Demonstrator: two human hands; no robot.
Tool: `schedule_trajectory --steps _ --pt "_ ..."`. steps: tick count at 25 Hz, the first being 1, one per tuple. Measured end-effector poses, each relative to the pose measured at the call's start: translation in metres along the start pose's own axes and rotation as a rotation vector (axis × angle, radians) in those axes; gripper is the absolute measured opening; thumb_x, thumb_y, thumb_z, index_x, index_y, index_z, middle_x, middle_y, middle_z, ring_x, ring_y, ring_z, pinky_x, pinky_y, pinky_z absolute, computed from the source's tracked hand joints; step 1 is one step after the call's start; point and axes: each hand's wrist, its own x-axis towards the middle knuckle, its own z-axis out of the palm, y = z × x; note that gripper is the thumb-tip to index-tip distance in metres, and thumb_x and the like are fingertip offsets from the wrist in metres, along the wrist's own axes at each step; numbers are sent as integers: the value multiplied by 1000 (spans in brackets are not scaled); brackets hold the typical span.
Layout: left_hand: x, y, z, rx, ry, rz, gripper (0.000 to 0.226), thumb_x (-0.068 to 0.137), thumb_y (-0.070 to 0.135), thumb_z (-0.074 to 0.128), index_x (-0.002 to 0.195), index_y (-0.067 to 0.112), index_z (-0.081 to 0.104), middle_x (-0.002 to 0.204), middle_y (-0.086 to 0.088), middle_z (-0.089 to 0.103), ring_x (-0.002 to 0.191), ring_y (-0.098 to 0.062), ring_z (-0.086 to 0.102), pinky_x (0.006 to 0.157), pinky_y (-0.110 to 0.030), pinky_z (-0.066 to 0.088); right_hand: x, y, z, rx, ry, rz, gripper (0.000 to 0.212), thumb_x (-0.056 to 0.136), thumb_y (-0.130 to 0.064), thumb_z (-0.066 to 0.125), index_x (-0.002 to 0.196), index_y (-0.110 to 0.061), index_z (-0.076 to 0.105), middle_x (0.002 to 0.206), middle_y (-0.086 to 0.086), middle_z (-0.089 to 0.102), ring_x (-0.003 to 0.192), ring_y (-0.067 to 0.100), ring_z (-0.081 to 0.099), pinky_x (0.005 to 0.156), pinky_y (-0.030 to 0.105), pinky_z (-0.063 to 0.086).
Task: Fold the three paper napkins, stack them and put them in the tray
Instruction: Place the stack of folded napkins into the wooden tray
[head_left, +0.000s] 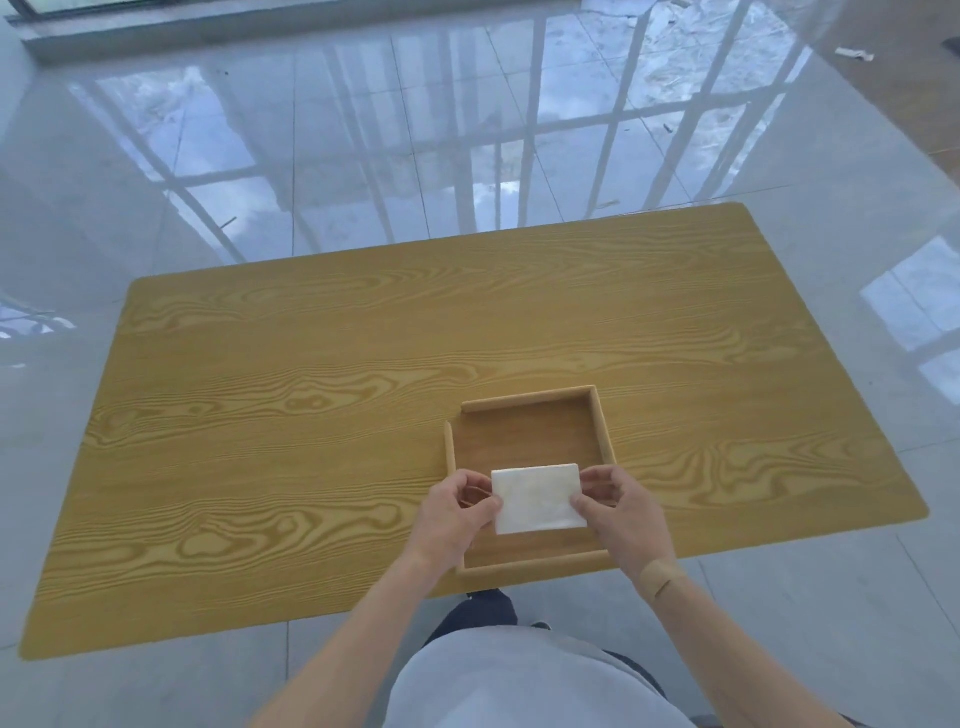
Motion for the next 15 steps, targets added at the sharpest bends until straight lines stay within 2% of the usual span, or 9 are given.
schedule_trajectory --steps 5,7,11,15 --pt "18 -14 -7 38 25 -29 8 86 23 73 91 26 69 81 7 72 69 -4 64 60 -16 48 15 -3 19 -92 -48 14 21 85 -29 73 99 -40 61 92 -17 71 86 3 67 70 22 54" --pt "23 -18 -6 75 24 -39 7 85 23 73 89 27 68 81 8 72 66 -2 62 55 -13 47 18 -3 21 -114 -51 31 21 85 -29 72 97 -41 61 90 -17 71 85 3 67 66 19 51" --pt "30 -19 2 91 28 -68 7 85 18 70 87 23 66 70 5 69 54 -9 58 43 -24 46 31 -1 17 -174 -85 31 23 85 -29 71 101 -40 60 90 -14 71 82 7 67 67 27 55" --pt "36 -18 14 132 85 -120 7 87 17 67 91 23 64 65 1 69 44 -6 55 40 -24 46 45 3 15 -316 -130 -6 29 86 -30 68 112 -37 57 88 -14 68 79 10 66 70 32 54"
